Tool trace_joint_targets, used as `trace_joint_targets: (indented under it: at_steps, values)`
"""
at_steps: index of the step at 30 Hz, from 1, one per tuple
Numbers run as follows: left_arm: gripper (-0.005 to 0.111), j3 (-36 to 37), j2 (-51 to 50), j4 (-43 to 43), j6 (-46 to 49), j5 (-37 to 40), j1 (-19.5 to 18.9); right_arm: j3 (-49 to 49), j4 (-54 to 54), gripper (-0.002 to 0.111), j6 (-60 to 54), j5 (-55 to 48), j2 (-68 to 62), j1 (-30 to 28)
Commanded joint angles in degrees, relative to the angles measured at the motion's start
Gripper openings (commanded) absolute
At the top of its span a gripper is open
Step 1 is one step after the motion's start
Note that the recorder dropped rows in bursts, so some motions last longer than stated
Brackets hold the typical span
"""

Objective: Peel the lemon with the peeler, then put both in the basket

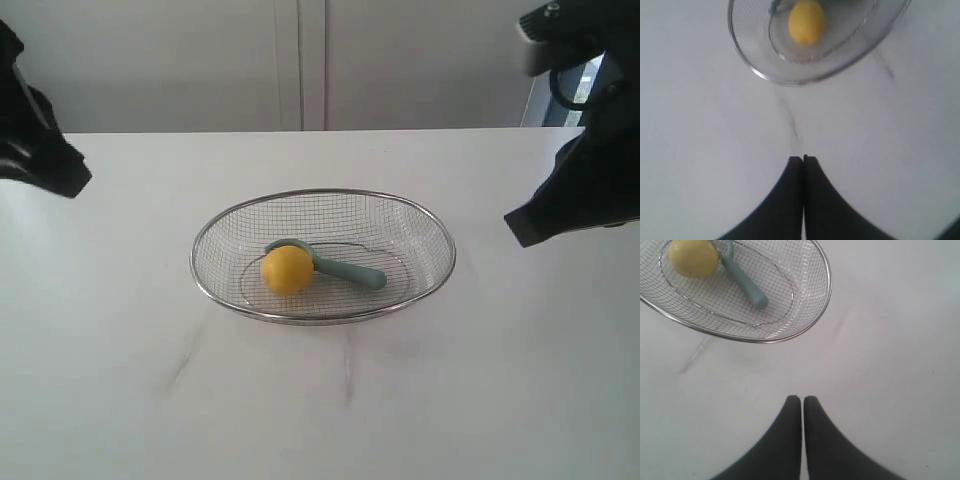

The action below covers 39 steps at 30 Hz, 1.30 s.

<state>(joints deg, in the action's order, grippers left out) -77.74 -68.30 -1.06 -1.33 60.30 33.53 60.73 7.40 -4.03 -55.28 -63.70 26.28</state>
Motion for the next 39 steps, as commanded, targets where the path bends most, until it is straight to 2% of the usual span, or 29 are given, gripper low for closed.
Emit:
trace_joint_targets:
  at_steps: [1,3,4,6,9,12,15,17,21,30,32,39]
  values:
    - [0.0,8.23,2.27,2.02,-0.77,-27.5,-4.09,-0.21,0.1,0.003,-0.15,0.6,0.26,-0.03]
    - [0.0,16.13,2.35,4.39,-0.77,-36.51,-7.27,-0.21,0.1,0.003,-0.15,0.6,0.26,-0.03]
    - [0.0,18.82,2.35,4.8,-0.77,-38.37,-7.95,-0.21,0.1,0.003,-0.15,0.6,0.26,-0.03]
    - [0.0,27.33,2.35,5.06,-0.77,-47.81,-9.75,-0.21,0.1,0.003,-0.15,0.6,0.26,-0.03]
    - [0.0,43.47,2.35,5.06,-1.72,-69.87,-12.32,-0.21,0.1,0.003,-0.15,0.6,0.26,-0.03]
    - [0.0,56.56,3.3,5.06,-4.31,-85.56,-15.16,-0.21,0.1,0.003,-0.15,0.6,0.26,-0.03]
    - [0.0,61.45,5.3,5.06,-4.31,-86.85,-17.01,-0.21,0.1,0.003,-0.15,0.6,0.26,-0.03]
    - [0.0,65.47,8.72,5.06,-4.58,-86.85,-19.87,-0.21,0.1,0.003,-0.15,0.6,0.26,-0.03]
    - [0.0,69.81,14.4,5.06,-6.48,-86.74,-23.25,-0.21,0.1,0.003,-0.15,0.6,0.26,-0.03]
    - [0.0,77.74,27.9,5.06,-7.31,-84.14,-27.14,-0.21,0.1,0.003,-0.15,0.6,0.26,-0.03]
    - [0.0,77.74,30.59,5.06,-7.49,-78.81,-28.12,-0.21,0.1,0.003,-0.15,0.6,0.26,-0.03]
    - [0.0,77.74,40.44,5.06,-6.4,-68.98,-30.26,-0.21,0.1,0.003,-0.15,1.32,0.26,-0.03]
